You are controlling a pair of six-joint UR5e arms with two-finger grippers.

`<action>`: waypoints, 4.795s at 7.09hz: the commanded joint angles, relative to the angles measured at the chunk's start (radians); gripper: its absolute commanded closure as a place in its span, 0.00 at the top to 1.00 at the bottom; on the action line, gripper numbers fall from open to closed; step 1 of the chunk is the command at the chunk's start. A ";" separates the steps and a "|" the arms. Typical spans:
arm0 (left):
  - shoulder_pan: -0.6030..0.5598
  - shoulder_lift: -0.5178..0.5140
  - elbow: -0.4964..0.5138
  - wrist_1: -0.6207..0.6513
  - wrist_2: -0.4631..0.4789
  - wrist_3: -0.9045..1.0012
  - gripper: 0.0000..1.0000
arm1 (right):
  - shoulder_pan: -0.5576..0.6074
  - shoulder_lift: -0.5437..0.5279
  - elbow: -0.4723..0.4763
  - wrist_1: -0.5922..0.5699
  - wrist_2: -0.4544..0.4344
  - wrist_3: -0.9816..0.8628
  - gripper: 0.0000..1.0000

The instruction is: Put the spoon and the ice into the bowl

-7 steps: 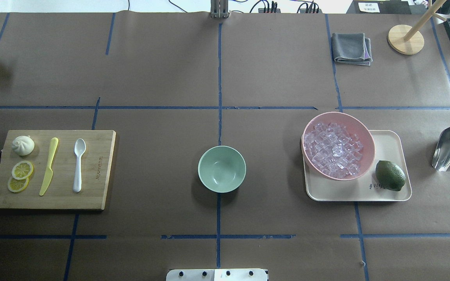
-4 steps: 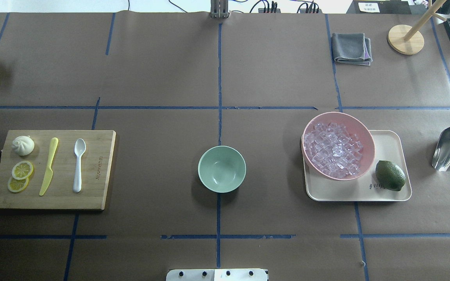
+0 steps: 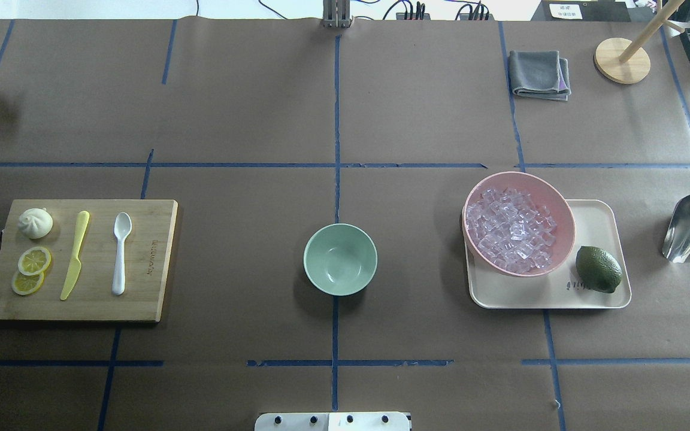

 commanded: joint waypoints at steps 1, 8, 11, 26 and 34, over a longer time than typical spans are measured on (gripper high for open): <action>0.090 -0.045 -0.062 0.003 -0.043 -0.194 1.00 | 0.000 0.001 0.008 0.001 0.004 0.000 1.00; 0.585 -0.048 -0.142 -0.352 0.226 -1.083 1.00 | 0.000 0.012 0.020 0.001 -0.009 0.002 1.00; 0.749 -0.046 -0.121 -0.417 0.394 -1.230 1.00 | -0.006 0.032 0.025 -0.011 -0.006 0.020 1.00; 0.819 -0.060 0.010 -0.534 0.426 -1.265 0.64 | -0.011 0.041 0.035 -0.008 0.027 0.087 1.00; 0.788 -0.055 -0.091 -0.488 0.337 -1.270 0.00 | -0.011 0.061 0.038 -0.007 0.030 0.109 1.00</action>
